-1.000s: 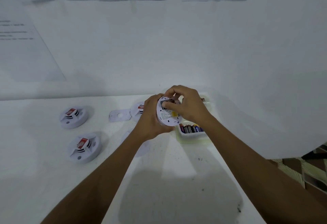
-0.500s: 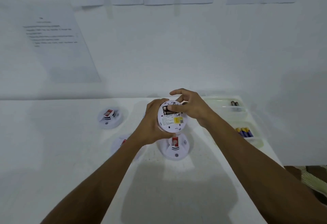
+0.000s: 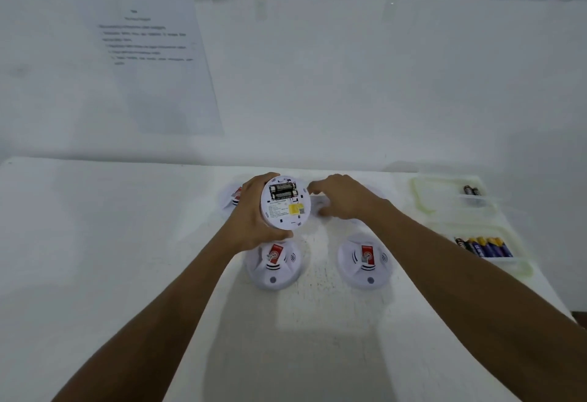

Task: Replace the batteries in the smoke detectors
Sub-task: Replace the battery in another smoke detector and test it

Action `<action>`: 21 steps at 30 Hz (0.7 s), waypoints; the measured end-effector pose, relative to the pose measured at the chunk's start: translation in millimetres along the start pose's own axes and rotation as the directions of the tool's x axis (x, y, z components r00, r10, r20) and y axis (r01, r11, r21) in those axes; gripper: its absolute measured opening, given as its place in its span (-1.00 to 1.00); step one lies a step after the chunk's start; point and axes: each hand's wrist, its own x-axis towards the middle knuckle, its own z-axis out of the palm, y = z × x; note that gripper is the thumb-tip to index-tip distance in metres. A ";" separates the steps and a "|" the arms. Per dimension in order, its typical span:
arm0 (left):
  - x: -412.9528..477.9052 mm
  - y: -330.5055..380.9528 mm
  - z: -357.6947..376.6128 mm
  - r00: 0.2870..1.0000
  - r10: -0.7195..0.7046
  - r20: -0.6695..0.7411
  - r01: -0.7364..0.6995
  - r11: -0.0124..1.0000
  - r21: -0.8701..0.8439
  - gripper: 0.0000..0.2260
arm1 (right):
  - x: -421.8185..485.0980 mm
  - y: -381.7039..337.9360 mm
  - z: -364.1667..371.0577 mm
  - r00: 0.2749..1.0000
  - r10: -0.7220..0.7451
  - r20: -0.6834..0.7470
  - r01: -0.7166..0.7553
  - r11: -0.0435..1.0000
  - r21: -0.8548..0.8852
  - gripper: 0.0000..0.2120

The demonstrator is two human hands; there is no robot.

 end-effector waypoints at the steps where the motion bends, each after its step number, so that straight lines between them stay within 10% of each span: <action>1: -0.5 0.1 -2.1 1.000 0.006 -0.014 -0.006 1.000 -0.009 -0.23 | 2.6 -1.7 2.3 0.999 -0.001 0.044 0.004 0.998 -0.062 -0.52; 8: 0.2 -9.5 -9.8 0.999 0.035 -0.024 -0.035 0.999 0.023 -0.25 | -4.4 -6.4 5.1 0.994 -0.079 -0.081 0.077 0.997 -0.025 -0.62; 14: 2.7 2.2 -6.2 0.993 0.094 -0.077 -0.094 0.996 0.006 -0.31 | -38.4 -3.4 -16.1 0.809 0.290 -0.512 0.016 0.859 0.512 -0.83; 18: 5.2 15.2 5.0 0.997 0.056 -0.047 -0.056 0.998 0.000 -0.28 | -65.0 -16.3 -35.6 0.783 0.399 -0.478 0.164 0.608 0.777 -0.84; 21: 8.3 24.9 19.3 0.996 0.078 -0.043 -0.078 0.997 -0.008 -0.27 | -71.1 -24.8 -33.8 0.819 0.299 -0.489 0.202 0.647 0.735 -0.84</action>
